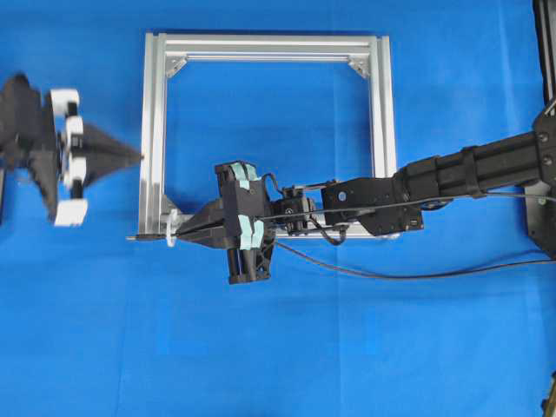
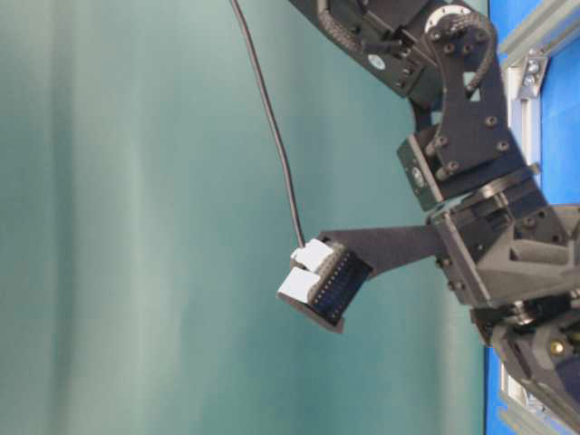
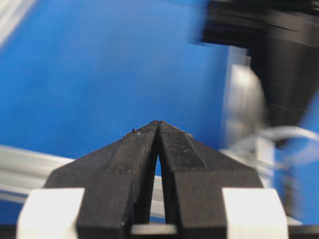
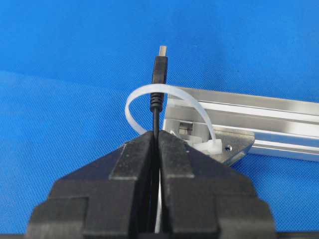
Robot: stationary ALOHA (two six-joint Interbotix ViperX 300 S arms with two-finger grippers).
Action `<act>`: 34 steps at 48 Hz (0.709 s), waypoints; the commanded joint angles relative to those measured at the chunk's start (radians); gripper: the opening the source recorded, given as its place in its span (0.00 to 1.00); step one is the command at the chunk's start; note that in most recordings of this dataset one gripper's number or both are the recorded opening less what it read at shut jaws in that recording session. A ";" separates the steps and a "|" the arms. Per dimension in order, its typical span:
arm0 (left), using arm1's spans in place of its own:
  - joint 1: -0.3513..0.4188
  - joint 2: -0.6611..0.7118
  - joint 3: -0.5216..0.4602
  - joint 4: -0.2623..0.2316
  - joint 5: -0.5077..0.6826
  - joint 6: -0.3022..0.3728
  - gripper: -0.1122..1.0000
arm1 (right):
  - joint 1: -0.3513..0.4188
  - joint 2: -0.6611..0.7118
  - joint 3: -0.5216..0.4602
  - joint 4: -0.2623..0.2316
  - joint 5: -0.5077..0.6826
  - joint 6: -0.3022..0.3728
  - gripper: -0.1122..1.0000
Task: Insert the wire through the string loop located on the left side.
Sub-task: 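Swing the left gripper open toward the plug poking through the loop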
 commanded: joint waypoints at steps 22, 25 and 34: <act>-0.190 -0.012 -0.009 0.011 0.031 0.000 0.10 | -0.009 -0.020 -0.020 0.002 -0.008 0.000 0.10; -0.190 -0.008 -0.012 0.011 0.043 -0.003 0.10 | -0.009 -0.020 -0.020 0.002 -0.008 0.000 0.10; -0.198 -0.011 -0.021 0.011 0.054 -0.005 0.10 | -0.011 -0.018 -0.020 0.002 -0.006 0.000 0.10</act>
